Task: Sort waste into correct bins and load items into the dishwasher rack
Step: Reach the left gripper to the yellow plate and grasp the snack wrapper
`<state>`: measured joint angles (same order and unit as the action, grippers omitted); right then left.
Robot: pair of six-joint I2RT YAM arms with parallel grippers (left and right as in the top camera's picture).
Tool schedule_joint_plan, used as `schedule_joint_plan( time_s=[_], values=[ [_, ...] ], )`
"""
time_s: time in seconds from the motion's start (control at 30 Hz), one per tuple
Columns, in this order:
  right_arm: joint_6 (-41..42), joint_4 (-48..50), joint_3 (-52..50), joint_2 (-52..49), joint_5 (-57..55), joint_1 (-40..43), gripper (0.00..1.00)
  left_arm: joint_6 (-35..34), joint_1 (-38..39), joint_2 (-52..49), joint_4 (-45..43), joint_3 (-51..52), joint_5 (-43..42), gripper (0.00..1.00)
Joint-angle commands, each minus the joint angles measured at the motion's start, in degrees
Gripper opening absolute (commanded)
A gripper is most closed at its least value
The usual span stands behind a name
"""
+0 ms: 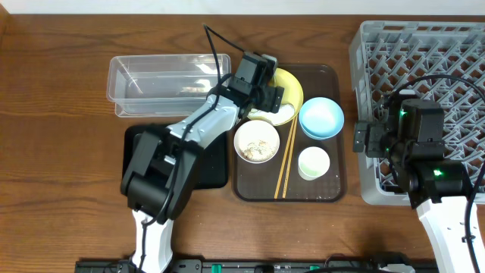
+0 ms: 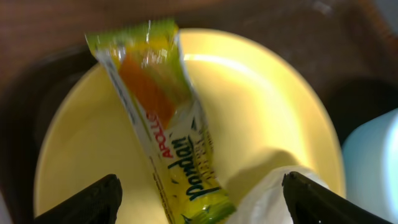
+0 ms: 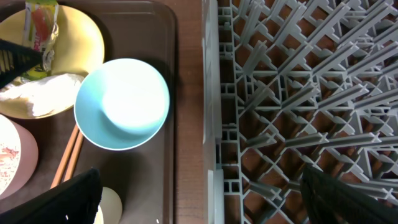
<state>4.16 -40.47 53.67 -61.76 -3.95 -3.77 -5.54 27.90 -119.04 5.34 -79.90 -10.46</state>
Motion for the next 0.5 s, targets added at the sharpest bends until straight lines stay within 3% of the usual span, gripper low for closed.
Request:
schedule_joint_plan(
  time_s=[0.0, 0.3, 0.47],
  values=[
    [0.5, 0.2, 1.4, 0.2, -0.5, 0.5, 0.99, 0.7, 0.4, -1.9, -0.3, -0.7, 0.6, 0.80],
    [0.5, 0.2, 1.3, 0.3, -0.5, 0.5, 0.99, 0.7, 0.5, -3.1, -0.2, -0.7, 0.6, 0.38],
    [0.5, 0.2, 1.4, 0.3, -0.5, 0.5, 0.99, 0.7, 0.5, -3.1, 0.5, -0.7, 0.7, 0.34]
  ],
)
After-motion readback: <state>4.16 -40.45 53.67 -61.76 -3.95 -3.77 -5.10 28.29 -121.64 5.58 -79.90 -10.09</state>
